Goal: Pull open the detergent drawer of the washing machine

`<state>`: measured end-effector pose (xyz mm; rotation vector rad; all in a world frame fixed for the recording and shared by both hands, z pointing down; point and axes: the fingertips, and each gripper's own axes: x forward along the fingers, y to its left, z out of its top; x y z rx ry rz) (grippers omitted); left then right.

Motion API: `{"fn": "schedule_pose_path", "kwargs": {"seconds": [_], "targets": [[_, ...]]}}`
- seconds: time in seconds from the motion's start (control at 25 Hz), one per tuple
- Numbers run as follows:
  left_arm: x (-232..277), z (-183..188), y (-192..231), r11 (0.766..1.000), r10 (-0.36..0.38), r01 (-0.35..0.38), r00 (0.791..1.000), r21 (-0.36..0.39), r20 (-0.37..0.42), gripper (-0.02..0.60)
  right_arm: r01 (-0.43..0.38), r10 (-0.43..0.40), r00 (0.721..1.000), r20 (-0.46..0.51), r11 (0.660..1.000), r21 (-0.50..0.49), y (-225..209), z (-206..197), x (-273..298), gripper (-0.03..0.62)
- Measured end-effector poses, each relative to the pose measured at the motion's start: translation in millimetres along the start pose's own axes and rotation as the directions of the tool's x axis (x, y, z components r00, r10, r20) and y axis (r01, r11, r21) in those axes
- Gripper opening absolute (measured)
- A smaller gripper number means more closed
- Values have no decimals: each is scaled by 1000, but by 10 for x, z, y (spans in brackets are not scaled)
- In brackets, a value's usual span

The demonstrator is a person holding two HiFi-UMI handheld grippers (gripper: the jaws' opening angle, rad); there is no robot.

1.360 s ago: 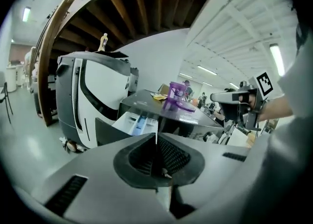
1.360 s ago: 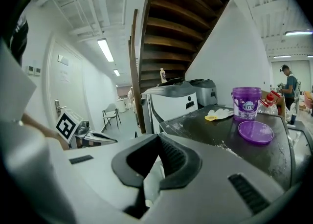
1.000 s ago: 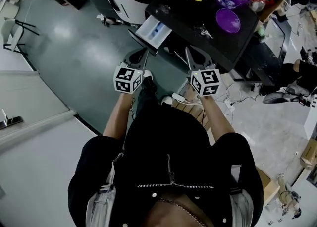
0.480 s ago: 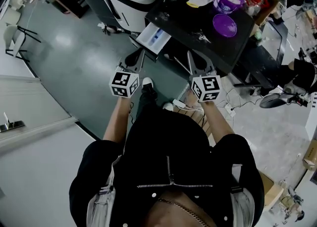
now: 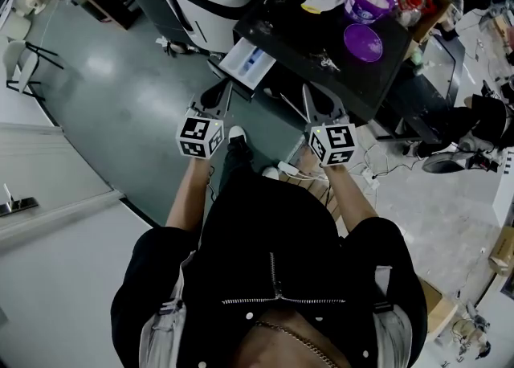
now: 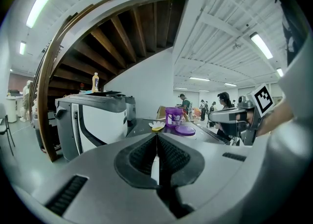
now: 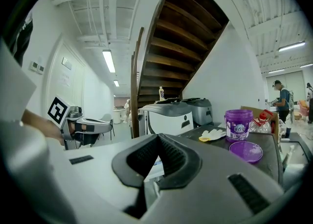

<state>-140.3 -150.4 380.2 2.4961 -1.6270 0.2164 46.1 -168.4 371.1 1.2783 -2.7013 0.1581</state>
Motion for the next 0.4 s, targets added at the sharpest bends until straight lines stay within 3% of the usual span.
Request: {"fn": "schedule_pose_path", "kwargs": {"seconds": [0.4], "targets": [[7, -95, 20, 1000, 7, -8, 1000, -6, -14, 21, -6, 6, 1000, -8, 1000, 10, 12, -73, 21, 3]]}}
